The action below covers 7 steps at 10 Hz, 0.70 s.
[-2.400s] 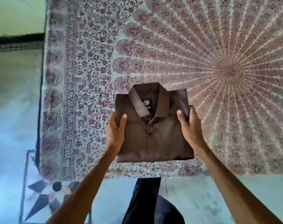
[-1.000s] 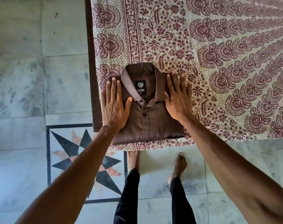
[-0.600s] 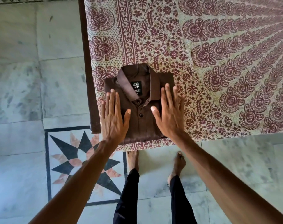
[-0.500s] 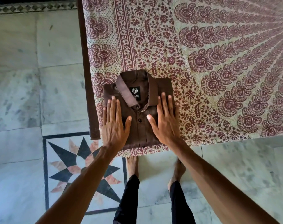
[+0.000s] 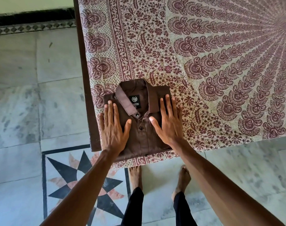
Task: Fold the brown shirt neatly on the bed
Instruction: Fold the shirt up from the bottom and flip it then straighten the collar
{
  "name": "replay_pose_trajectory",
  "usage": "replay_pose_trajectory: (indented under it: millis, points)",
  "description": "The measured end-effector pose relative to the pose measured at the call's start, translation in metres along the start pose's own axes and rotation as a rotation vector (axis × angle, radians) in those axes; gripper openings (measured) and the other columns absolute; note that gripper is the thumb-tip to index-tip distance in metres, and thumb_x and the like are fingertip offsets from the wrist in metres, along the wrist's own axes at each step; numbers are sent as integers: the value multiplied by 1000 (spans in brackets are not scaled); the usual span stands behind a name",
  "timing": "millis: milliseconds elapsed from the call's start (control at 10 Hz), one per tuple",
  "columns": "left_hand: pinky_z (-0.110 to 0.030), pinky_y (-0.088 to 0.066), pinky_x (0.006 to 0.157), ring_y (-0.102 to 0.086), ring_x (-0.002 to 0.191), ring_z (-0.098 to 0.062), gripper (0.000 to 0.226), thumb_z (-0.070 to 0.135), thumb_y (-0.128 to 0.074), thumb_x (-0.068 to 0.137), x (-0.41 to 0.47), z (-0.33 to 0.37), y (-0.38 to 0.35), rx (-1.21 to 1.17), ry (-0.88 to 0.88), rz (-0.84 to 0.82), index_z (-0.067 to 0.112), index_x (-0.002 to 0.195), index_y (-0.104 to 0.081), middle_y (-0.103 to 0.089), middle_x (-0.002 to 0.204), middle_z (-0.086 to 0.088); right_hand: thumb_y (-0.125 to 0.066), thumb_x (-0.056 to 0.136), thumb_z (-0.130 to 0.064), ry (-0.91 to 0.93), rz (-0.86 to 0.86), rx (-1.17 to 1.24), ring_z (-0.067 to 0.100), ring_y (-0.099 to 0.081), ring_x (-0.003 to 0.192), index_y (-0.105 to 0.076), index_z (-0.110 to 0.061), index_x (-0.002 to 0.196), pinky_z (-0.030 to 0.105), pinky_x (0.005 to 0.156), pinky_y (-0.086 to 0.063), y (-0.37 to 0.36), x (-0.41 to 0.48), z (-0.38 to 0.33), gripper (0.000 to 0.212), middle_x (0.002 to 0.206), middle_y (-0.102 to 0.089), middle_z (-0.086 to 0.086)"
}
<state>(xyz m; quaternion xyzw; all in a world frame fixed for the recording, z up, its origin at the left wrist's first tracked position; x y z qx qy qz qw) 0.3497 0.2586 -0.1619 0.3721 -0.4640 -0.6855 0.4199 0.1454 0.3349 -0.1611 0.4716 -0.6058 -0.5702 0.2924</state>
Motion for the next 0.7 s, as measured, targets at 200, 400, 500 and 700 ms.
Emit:
replay_pose_trajectory:
  millis: [200,400,500,700]
  points:
    - [-46,-7,121,2,150,-21,75,55,-28,97,2,0,-2,15,2,-19,11,154,-8,-3,162,-8,-22,94,-68,42,-45,-27,27,1,151,-11,-15,155,56,119,-13,-5,9,0,82,164,-3,7]
    - [-49,-8,121,1,150,-21,75,57,-22,97,7,-5,0,33,-5,-21,12,154,-7,-4,162,-7,-23,94,-69,52,-56,-48,28,1,150,-13,-15,155,56,119,-11,-2,9,1,82,163,-5,7]
    - [-49,-9,120,1,150,-22,75,58,-22,96,5,-3,-1,42,-10,-26,11,154,-8,-4,162,-8,-22,94,-70,57,-92,-56,26,2,151,-11,-16,155,56,119,-11,-6,7,3,83,164,-3,6]
    - [-47,-6,121,1,150,-21,75,55,-32,97,-4,6,20,-13,-16,52,12,154,-9,-4,162,-7,-24,96,-65,28,10,16,27,0,151,-12,-15,155,53,120,-10,19,-2,2,79,163,0,9]
Point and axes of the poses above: each hand's wrist, its own x-axis towards the middle knuckle, its own y-axis out of the back of the hand, z = x × y, the point moved 6 cm from there along x, towards the middle knuckle
